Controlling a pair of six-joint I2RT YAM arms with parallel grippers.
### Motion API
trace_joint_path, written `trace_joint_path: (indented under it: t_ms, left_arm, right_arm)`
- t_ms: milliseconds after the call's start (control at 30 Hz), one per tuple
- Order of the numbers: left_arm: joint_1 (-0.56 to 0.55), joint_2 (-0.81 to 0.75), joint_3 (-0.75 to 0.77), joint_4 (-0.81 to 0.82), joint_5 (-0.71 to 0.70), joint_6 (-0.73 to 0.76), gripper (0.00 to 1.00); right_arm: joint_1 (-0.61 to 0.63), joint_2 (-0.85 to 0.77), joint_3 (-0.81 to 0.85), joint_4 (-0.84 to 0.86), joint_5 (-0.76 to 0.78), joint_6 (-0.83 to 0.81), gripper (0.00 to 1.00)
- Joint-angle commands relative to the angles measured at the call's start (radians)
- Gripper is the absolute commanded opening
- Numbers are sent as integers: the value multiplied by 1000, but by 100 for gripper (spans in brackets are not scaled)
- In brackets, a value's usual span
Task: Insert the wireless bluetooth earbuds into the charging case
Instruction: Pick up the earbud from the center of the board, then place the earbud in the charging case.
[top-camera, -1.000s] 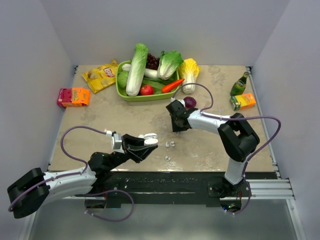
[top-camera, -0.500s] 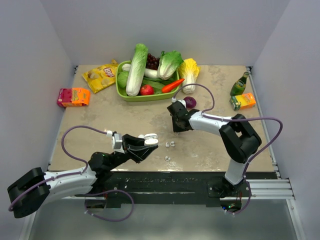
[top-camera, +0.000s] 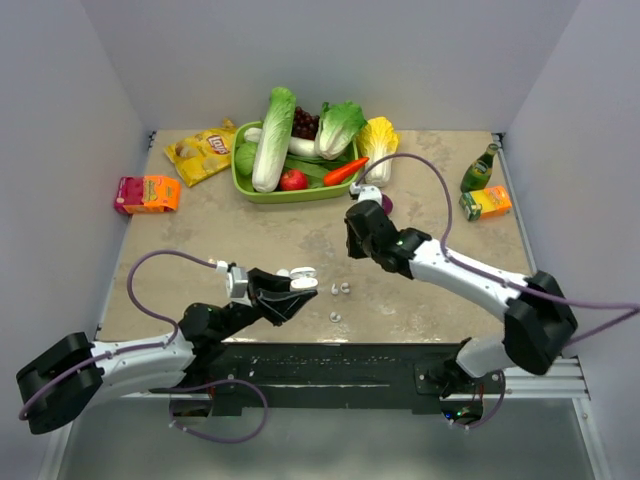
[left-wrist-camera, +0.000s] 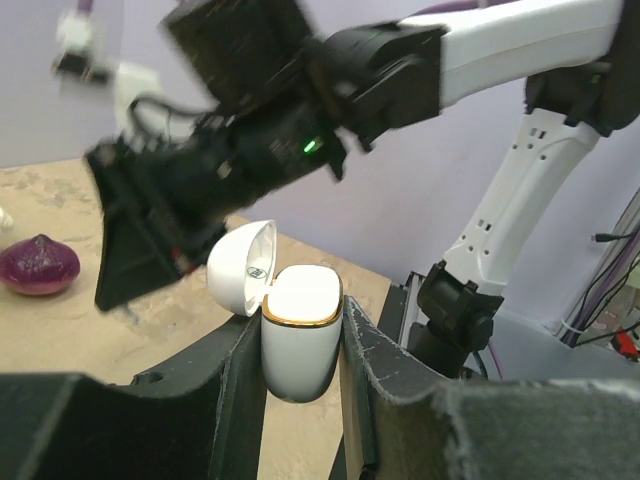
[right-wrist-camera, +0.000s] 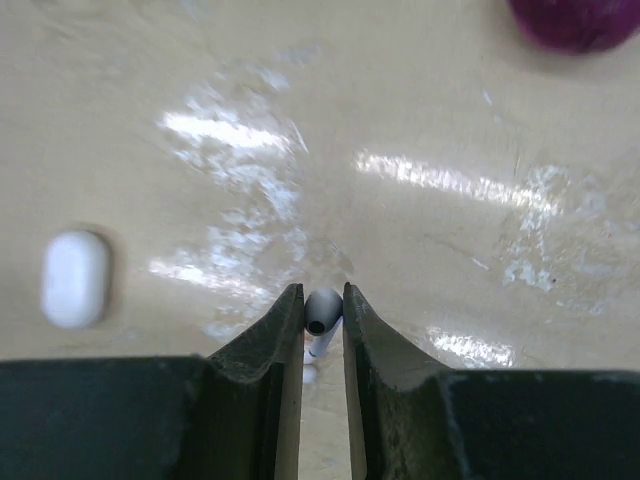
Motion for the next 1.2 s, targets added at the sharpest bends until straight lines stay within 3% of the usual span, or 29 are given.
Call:
trace_joint_path:
  t_ms: [0,200,433,733,1167]
  left_arm:
    - [-3,26,-151,91,-32,44,0]
    - [-3,121,-1,97,-57,116,0]
    - [-3,336,198,208,17,178,0]
    - [12,425,379,271,115,256,0]
    - [44,488,571,208,171,250,0]
  right_arm:
    - [21,-197,27,75,86,-65,0]
    - [39,-484,-37,226,85,-194,0]
    - [64,-670,-65,319,-52,-321,0]
    - [68,-760,-51,352,-227,-364,0]
    - [79,-701,17,409,-320,-390,0]
